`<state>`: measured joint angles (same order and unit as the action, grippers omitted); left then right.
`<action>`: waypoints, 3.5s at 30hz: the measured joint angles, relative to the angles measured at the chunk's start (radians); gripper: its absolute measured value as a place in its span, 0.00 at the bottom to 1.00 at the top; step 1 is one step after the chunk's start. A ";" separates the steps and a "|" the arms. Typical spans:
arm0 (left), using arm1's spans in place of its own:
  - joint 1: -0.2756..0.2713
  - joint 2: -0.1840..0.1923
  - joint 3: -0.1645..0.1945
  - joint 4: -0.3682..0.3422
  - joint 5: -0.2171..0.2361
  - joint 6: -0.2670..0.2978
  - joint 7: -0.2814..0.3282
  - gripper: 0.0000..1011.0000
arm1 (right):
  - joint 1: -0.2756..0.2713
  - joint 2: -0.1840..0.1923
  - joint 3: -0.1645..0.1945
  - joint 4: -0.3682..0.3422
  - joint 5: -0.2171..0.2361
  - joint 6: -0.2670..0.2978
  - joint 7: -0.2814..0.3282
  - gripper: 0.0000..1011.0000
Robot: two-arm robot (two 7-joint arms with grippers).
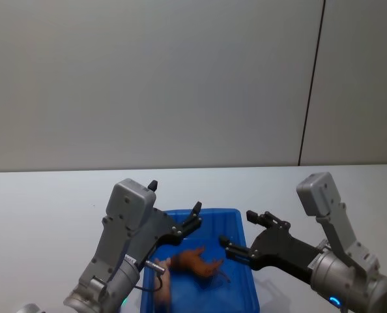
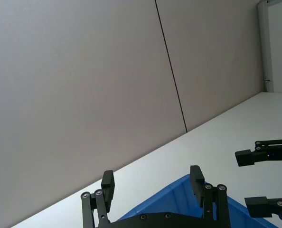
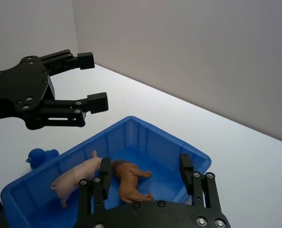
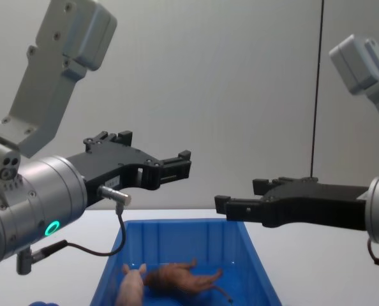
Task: Pick up the two dolls from the table and place them into the box.
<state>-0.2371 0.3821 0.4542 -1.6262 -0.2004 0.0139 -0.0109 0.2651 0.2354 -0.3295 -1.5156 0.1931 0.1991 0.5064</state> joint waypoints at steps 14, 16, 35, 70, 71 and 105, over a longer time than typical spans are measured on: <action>0.000 0.000 0.000 0.000 0.000 0.000 0.000 0.99 | -0.039 0.062 0.038 -0.033 0.029 -0.025 -0.008 0.99; 0.000 0.000 0.000 0.000 0.000 0.000 0.000 0.99 | -0.048 0.072 0.044 -0.041 0.035 -0.029 -0.011 0.99; 0.021 0.025 -0.012 -0.030 0.011 0.027 0.018 0.99 | -0.130 0.157 0.085 -0.100 0.076 -0.059 -0.030 0.99; 0.270 0.174 -0.067 -0.148 -0.207 0.191 0.261 0.99 | -0.152 0.179 0.096 -0.115 0.087 -0.067 -0.035 0.99; 0.272 0.172 -0.067 -0.140 -0.212 0.191 0.258 0.99 | -0.152 0.179 0.096 -0.115 0.087 -0.066 -0.035 0.99; 0.212 0.112 -0.088 0.053 -0.208 0.182 0.111 0.56 | -0.153 0.180 0.097 -0.116 0.087 -0.066 -0.035 0.99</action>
<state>-0.0247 0.4937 0.3662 -1.5736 -0.4079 0.1959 0.0998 0.1118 0.4157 -0.2330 -1.6313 0.2800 0.1328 0.4712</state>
